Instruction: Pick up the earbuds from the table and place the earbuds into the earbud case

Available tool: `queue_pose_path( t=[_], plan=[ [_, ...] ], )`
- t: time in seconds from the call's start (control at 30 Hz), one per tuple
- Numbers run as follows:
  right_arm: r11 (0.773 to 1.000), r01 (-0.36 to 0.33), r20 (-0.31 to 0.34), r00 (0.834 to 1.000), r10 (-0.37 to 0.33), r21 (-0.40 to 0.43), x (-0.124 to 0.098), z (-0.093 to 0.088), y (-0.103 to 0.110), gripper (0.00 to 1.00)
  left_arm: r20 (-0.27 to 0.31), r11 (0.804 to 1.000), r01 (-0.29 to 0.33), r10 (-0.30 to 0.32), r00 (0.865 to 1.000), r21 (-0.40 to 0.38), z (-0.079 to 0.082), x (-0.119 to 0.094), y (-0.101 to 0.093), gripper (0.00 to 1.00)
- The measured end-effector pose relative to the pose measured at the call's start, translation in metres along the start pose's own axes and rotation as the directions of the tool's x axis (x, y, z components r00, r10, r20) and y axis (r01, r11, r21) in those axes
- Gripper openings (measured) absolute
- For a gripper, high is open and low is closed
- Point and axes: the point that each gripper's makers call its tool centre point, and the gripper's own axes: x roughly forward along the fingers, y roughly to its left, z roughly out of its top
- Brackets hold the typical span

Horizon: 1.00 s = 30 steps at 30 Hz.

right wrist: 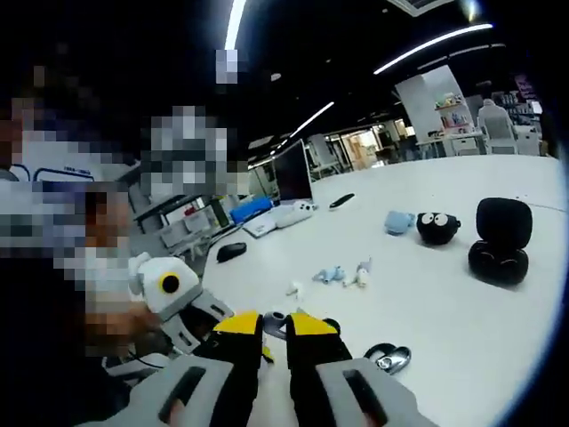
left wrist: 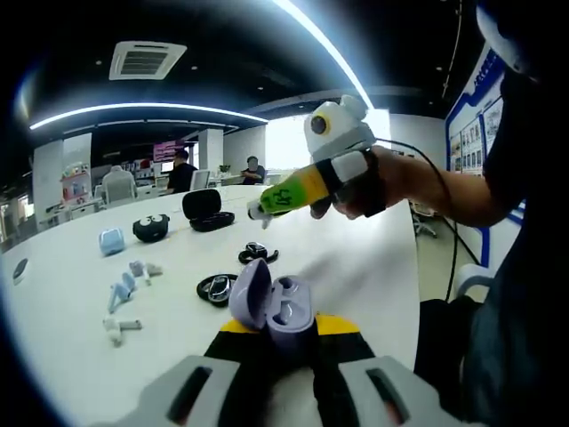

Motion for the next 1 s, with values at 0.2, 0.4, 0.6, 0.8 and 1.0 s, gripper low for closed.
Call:
queue_pose_path(
  t=[0.2, 0.4, 0.6, 0.8, 1.0],
  plan=[
    [1.0, 0.01, -0.038, 0.999, -0.01, 0.001, -0.009, -0.021, 0.001, 0.1, 0.0, 1.0, -0.001, 0.001, 1.0, 0.0, 0.0, 0.0, 0.001, 0.19],
    [0.998, 0.016, -0.093, 0.995, -0.022, -0.067, -0.019, -0.043, 0.004, 0.1, 0.0, 1.0, 0.0, 0.0, 1.0, -0.002, 0.0, 0.001, 0.001, 0.19],
    [0.981, -0.006, -0.203, 0.979, -0.034, -0.195, -0.021, -0.056, 0.011, 0.1, 0.0, 1.0, 0.0, 0.0, 1.0, -0.003, 0.001, 0.001, 0.001, 0.19],
    [0.939, -0.077, -0.42, 0.904, -0.076, -0.336, -0.028, -0.069, 0.01, 0.1, -0.001, 1.0, 0.0, 0.0, 1.0, -0.003, 0.001, 0.0, 0.0, 0.19],
    [0.909, -0.253, -0.649, 0.76, -0.026, -0.333, -0.037, -0.083, 0.013, 0.1, 0.0, 1.0, 0.0, 0.0, 1.0, -0.003, 0.001, 0.0, 0.0, 0.19]
  ],
)
